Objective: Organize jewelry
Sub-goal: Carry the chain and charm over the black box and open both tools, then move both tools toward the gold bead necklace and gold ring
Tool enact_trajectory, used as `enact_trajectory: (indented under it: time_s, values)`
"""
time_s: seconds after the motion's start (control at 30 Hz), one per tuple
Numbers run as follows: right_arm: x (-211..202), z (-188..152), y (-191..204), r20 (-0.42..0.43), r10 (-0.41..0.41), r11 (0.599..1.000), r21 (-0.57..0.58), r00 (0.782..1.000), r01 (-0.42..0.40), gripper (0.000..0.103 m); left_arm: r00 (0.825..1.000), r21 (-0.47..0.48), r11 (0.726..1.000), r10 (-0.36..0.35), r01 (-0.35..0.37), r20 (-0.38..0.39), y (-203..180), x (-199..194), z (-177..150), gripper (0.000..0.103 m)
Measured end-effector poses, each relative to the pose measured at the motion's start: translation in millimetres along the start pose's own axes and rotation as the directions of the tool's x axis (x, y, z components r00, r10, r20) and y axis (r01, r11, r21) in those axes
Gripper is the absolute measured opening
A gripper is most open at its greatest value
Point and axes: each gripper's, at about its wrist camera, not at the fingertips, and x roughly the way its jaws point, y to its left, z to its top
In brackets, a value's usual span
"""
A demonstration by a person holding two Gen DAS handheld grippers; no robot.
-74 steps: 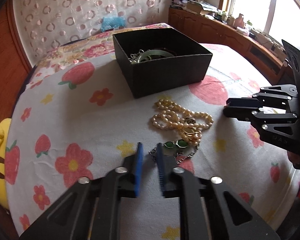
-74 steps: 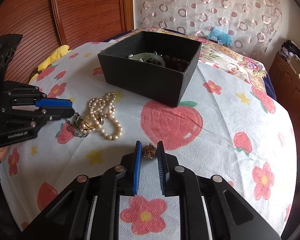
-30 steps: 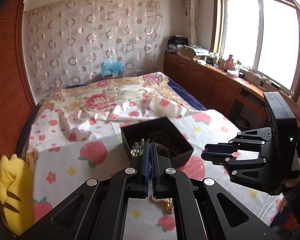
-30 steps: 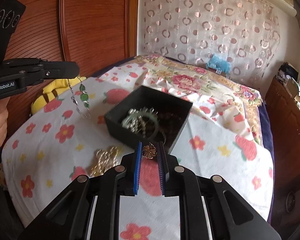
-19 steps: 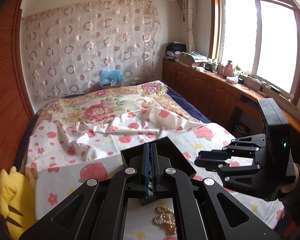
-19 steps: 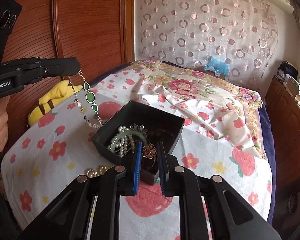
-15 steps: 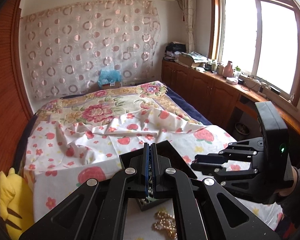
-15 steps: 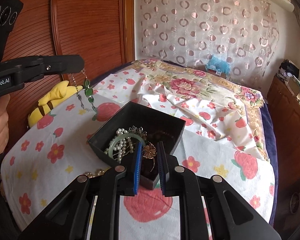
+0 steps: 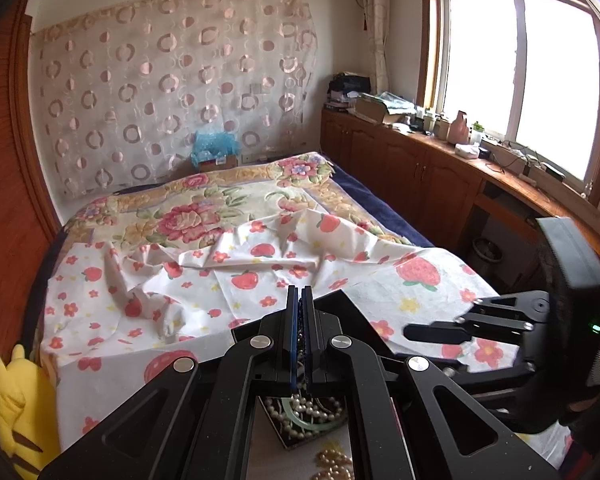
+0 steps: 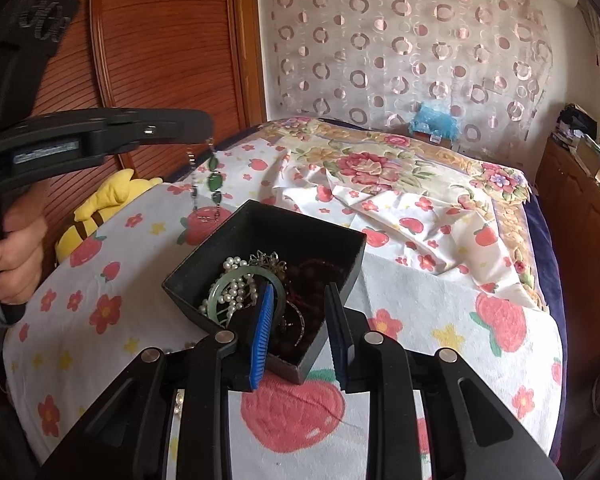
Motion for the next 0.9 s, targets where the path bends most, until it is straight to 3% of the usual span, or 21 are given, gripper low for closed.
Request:
enact_trajectory:
  time_s: [0.27,0.4,0.47,0.53,0.7,0.9]
  values:
    - [-4.5,-10.5,2.7,-0.004,-0.006,1.000,0.021,1.000,0.006,0.029,1.000,-0.026,1.000,0.010,-0.011,-0.022,8.2,10.6,2.8,0.004]
    - [-6.8,-16.9,8.5,-0.010,0.006,1.000,0.015,1.000,-0.006,0.029,0.999,-0.038,0.999,0.020,-0.021,-0.026,11.3,5.4,-4.1,0.028]
    - [-6.5,-20.2,14.4,-0.017,0.018,1.000,0.010,1.000,-0.018,0.029,0.999,-0.045,0.999,0.028,-0.030,-0.030,13.4,0.8,-11.7,0.033]
    - [-4.8,-24.6,21.4,-0.031,0.037,0.999,0.004,0.999,-0.036,0.029,0.998,-0.055,0.998,0.040,-0.042,-0.042,15.9,-2.9,-20.0,0.052]
    - [4.9,-34.7,38.9,-0.072,0.067,0.998,-0.015,0.995,-0.068,0.029,0.997,-0.049,0.997,0.061,-0.063,-0.047,17.6,-13.0,-32.8,0.081]
    - [21.1,-51.0,51.2,-0.140,0.094,0.995,-0.026,0.986,-0.099,0.029,0.996,-0.081,0.994,0.066,-0.070,-0.061,25.0,-23.7,-51.1,0.088]
